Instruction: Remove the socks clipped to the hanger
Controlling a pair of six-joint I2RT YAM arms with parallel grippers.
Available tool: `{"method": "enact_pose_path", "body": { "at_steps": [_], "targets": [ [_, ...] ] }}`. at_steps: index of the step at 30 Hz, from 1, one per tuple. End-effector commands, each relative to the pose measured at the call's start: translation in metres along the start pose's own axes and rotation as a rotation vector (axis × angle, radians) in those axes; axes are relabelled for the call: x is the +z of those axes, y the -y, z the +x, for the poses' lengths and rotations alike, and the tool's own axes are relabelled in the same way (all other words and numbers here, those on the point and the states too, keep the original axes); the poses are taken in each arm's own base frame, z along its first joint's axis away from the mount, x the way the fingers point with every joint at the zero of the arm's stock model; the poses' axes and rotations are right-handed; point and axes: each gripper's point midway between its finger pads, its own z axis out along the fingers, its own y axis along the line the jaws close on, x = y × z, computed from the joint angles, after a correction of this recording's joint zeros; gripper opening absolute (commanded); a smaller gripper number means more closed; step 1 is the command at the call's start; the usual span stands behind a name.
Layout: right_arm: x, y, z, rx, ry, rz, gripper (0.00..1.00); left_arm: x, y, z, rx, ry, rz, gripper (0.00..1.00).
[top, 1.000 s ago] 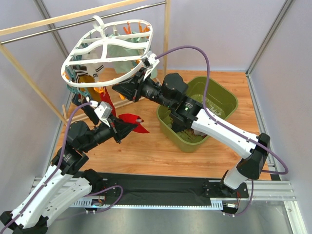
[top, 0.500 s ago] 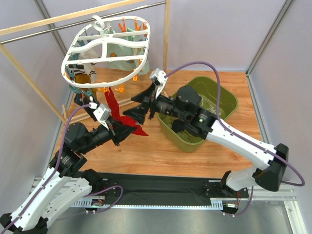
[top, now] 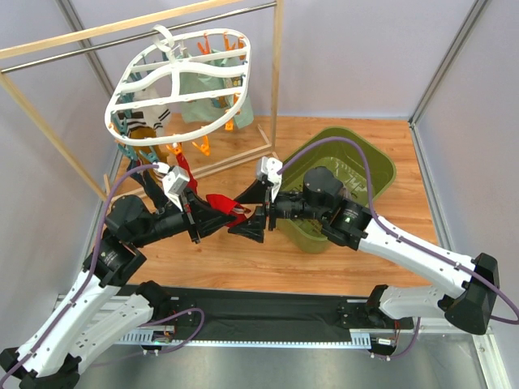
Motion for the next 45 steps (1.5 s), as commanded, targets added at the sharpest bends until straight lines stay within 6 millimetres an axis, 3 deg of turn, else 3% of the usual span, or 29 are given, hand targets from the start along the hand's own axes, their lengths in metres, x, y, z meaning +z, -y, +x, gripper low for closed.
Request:
{"method": "enact_pose_path", "body": {
  "at_steps": [1, 2, 3, 4, 6, 7, 10, 12, 14, 15, 19, 20, 21, 23, 24, 27, 31, 34, 35, 36, 38, 39, 41, 42, 44, 45],
  "targets": [
    [-0.008, -0.001, 0.004, -0.029, 0.003, 0.009, 0.48, 0.0, 0.022, -0.024, 0.013, 0.051, 0.085, 0.0],
    [-0.01, 0.002, 0.003, -0.029, 0.016, 0.036, 0.21, 0.001, 0.022, -0.024, 0.012, 0.051, 0.085, 0.0],
    [-0.012, 0.009, 0.003, -0.035, 0.024, 0.082, 0.07, 0.003, 0.02, -0.024, 0.008, 0.046, 0.081, 0.0],
    [-0.017, 0.013, 0.007, -0.034, 0.029, 0.116, 0.0, 0.004, 0.017, -0.023, 0.002, 0.045, 0.068, 0.02],
    [-0.025, 0.033, 0.011, -0.016, 0.021, 0.241, 0.0, 0.004, 0.013, -0.023, 0.004, 0.044, 0.049, 0.24],
    [-0.032, 0.041, 0.02, 0.012, -0.022, 0.292, 0.0, 0.004, 0.01, -0.023, 0.003, 0.043, 0.025, 0.41],
    [-0.061, 0.074, 0.029, 0.101, -0.078, 0.489, 0.0, 0.001, 0.001, -0.024, 0.009, 0.038, -0.04, 0.59],
    [-0.09, 0.103, 0.034, 0.16, -0.091, 0.649, 0.01, -0.001, -0.004, -0.024, 0.024, 0.029, -0.07, 0.62],
    [-0.115, 0.114, 0.048, 0.232, -0.12, 0.742, 0.0, -0.004, -0.009, -0.024, 0.033, 0.021, -0.106, 0.64],
    [-0.139, 0.131, 0.058, 0.268, -0.141, 0.856, 0.0, -0.006, -0.011, -0.023, 0.033, 0.017, -0.127, 0.64],
    [-0.195, 0.166, 0.082, 0.331, -0.197, 1.14, 0.0, -0.013, -0.025, -0.022, 0.067, 0.016, -0.21, 0.65],
    [-0.202, 0.174, 0.091, 0.343, -0.224, 1.184, 0.01, -0.017, -0.026, -0.023, 0.076, 0.027, -0.233, 0.65],
    [-0.212, 0.18, 0.097, 0.362, -0.245, 1.226, 0.09, -0.022, -0.039, -0.023, 0.074, 0.037, -0.305, 0.64],
    [-0.222, 0.193, 0.112, 0.378, -0.295, 1.307, 0.22, -0.033, -0.045, -0.026, 0.101, 0.07, -0.364, 0.65],
    [-0.227, 0.195, 0.119, 0.387, -0.327, 1.342, 0.35, -0.044, -0.056, -0.028, 0.103, 0.097, -0.448, 0.65],
    [-0.232, 0.201, 0.127, 0.402, -0.393, 1.405, 0.5, -0.069, -0.082, -0.029, 0.104, 0.127, -0.637, 0.65],
    [-0.216, 0.198, 0.103, 0.35, -0.346, 1.404, 0.61, -0.095, -0.099, -0.028, 0.126, 0.155, -0.79, 0.65],
    [-0.165, 0.182, 0.068, 0.253, -0.245, 1.231, 0.65, -0.106, -0.11, -0.023, 0.119, 0.164, -0.862, 0.65],
    [-0.134, 0.163, 0.06, 0.222, -0.222, 1.11, 0.67, -0.108, -0.113, -0.02, 0.114, 0.163, -0.879, 0.65],
    [-0.113, 0.157, 0.038, 0.167, -0.139, 1.037, 0.69, -0.112, -0.118, -0.018, 0.106, 0.166, -0.912, 0.65],
    [-0.071, 0.128, 0.026, 0.132, -0.078, 0.869, 0.72, -0.119, -0.123, -0.017, 0.101, 0.172, -0.958, 0.65],
    [-0.054, 0.12, 0.004, 0.115, 0.022, 0.803, 0.74, -0.123, -0.122, -0.019, 0.092, 0.185, -0.974, 0.65],
    [-0.023, 0.098, -0.001, 0.075, 0.074, 0.688, 0.76, -0.132, -0.123, -0.019, 0.086, 0.197, -1.006, 0.65],
    [-0.013, 0.092, -0.022, 0.045, 0.165, 0.656, 0.78, -0.139, -0.125, -0.022, 0.085, 0.218, -1.036, 0.66],
    [0.009, 0.085, -0.019, 0.002, 0.184, 0.627, 0.79, -0.151, -0.123, -0.025, 0.078, 0.263, -1.066, 0.67],
    [0.017, 0.084, -0.028, -0.006, 0.234, 0.615, 0.81, -0.161, -0.122, -0.028, 0.076, 0.301, -1.089, 0.67]
  ]
}}
